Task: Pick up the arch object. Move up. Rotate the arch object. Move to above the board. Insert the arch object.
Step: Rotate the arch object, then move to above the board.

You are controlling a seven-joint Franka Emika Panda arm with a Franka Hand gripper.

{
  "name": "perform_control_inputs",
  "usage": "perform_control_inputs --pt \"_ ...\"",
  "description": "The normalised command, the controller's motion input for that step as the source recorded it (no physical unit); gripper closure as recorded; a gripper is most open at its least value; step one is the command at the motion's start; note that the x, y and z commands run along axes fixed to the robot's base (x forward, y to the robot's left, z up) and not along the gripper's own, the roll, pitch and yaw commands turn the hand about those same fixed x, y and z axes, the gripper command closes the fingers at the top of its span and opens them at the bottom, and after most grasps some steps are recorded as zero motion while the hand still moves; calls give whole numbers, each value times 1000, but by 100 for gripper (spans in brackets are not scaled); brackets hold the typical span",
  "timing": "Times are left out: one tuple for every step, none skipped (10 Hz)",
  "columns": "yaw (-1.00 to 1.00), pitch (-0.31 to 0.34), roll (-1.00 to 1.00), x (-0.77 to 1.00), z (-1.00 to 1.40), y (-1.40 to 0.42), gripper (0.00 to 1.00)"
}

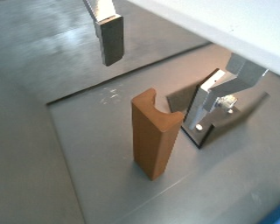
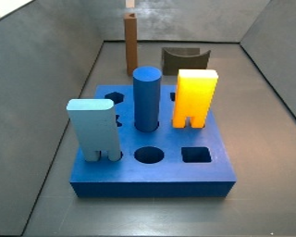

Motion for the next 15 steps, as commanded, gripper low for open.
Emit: perform_control_inputs --pt "-927 50 -5 20 -14 15 0" --pt "-765 49 -5 21 -13 16 0" --pt "-458 49 -5 21 -12 16 0" --pt "-346 48 -5 21 -12 16 0" --pt "-161 48 -5 0 -1000 0 0" --pt "-110 41 -4 6 -1000 1 0" --pt "-65 4 7 33 -1000 7 0" --pt "-54 -13 19 29 -999 12 0" --pt "-48 -31 32 16 -796 17 0" --pt "-44 -37 36 13 -691 19 0" --pt "-36 -40 42 13 -482 20 0" --pt "-32 -42 47 15 -333 20 0" --pt "-30 -45 53 13 -190 19 0" --pt "-25 -37 57 0 0 0 100" --pt "-91 175 339 64 1000 -171 100"
